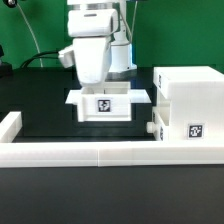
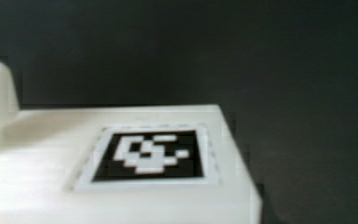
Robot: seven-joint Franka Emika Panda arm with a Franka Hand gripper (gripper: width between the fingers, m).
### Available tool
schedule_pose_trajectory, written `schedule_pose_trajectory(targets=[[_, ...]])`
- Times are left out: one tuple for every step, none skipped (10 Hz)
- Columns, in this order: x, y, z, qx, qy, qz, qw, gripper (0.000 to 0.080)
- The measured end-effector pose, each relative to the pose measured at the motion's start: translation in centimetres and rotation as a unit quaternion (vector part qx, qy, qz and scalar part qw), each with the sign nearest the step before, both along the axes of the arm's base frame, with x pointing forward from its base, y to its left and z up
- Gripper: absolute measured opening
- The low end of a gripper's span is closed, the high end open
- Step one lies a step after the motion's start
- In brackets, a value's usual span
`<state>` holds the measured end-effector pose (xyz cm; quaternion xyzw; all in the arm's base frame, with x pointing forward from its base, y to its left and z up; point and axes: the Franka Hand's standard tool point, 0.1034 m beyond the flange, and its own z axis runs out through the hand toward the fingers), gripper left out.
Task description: Assemble drawer
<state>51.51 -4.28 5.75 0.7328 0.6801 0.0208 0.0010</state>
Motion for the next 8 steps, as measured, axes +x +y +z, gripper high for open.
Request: schedule_pose_trajectory(targets=[[0.5,0.7,0.1,-0.003,0.005,0.013,1.000,0.0042],[0.9,1.3,0.0,-0.003,0.014,0.015,1.000,0.0042],[1.5,1.9,-0.3,-0.002,0.018,0.018,1.000,0.0042],[2.0,2.4,-0.4,-0.001,0.017,0.016,1.000,0.0042],[1.9,2.3,-0.5,-0.001,0.018,0.016,1.000,0.0042],[1.9,2.2,-0.5,-0.001,0.018,0.015,1.000,0.0042],[1.9,2.2,-0.5,-0.001,0.018,0.015,1.000,0.0042],[1.9,2.2,-0.5,-0.001,0.018,0.016,1.000,0.0042]])
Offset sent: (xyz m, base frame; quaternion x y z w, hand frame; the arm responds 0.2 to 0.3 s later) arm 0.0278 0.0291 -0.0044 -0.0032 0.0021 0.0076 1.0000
